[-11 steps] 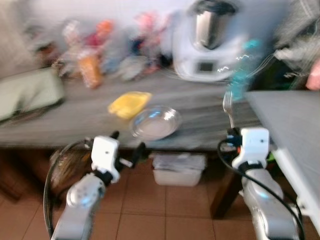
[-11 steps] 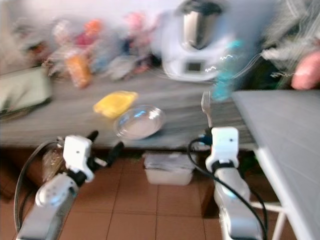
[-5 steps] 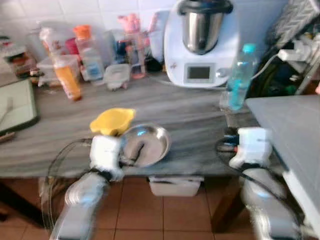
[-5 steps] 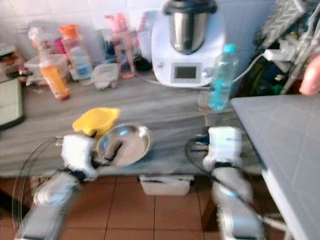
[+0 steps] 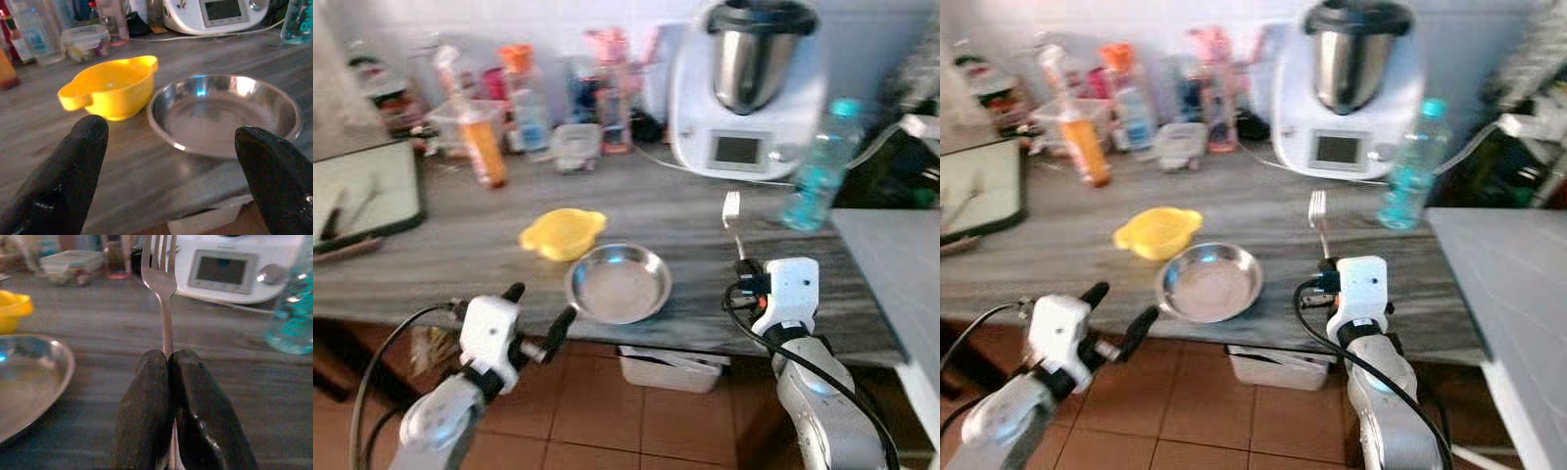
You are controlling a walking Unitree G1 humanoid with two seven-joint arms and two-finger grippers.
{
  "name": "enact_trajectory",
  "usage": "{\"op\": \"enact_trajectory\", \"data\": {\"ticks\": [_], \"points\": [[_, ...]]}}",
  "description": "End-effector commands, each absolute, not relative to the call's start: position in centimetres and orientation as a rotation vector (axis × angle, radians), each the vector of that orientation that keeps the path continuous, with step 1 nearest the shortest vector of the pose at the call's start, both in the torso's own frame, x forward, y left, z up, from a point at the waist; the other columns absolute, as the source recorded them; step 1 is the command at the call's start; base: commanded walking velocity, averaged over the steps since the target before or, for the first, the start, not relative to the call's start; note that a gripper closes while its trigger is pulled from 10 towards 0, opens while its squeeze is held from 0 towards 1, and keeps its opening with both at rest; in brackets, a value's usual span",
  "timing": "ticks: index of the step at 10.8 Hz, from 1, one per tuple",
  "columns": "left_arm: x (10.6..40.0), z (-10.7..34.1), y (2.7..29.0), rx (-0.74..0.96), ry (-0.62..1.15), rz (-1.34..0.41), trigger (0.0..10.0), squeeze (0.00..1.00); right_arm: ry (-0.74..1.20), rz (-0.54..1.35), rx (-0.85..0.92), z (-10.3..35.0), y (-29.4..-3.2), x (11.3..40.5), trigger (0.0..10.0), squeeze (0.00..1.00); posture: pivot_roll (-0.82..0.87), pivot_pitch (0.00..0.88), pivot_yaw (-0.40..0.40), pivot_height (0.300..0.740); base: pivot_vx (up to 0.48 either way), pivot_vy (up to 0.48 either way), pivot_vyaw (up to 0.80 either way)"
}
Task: Setting the table
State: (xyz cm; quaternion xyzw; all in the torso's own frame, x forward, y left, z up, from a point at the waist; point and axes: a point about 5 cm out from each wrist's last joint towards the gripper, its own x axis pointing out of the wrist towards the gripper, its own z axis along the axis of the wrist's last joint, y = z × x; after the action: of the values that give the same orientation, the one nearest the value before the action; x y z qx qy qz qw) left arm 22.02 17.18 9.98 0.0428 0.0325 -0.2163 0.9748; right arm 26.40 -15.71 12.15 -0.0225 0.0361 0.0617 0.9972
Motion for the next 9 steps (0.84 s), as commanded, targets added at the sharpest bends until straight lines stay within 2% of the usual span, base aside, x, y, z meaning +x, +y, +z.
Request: {"op": "enact_trajectory", "data": {"ticks": [1,8,9], "points": [[21.9,10.3,17.5,0.097,0.063,-0.454,10.0,0.0,0.08,0.166,-0.029,12.2,-15.1,26.3,10.0,0.0,0.04,0.005,0.041,0.74,0.0,0.0,0.0],[22.1,9.5,17.2,0.1,0.078,-0.5,10.0,0.0,0.272,0.157,0.14,10.9,-13.7,28.0,10.0,0.0,0.05,0.0,0.035,0.74,0.0,0.0,0.0],[22.1,10.5,17.1,0.102,0.056,-0.506,10.0,0.0,0.39,0.169,0.161,10.0,-13.6,27.7,10.0,0.0,0.05,0.0,0.03,0.74,0.0,0.0,0.0]]}}
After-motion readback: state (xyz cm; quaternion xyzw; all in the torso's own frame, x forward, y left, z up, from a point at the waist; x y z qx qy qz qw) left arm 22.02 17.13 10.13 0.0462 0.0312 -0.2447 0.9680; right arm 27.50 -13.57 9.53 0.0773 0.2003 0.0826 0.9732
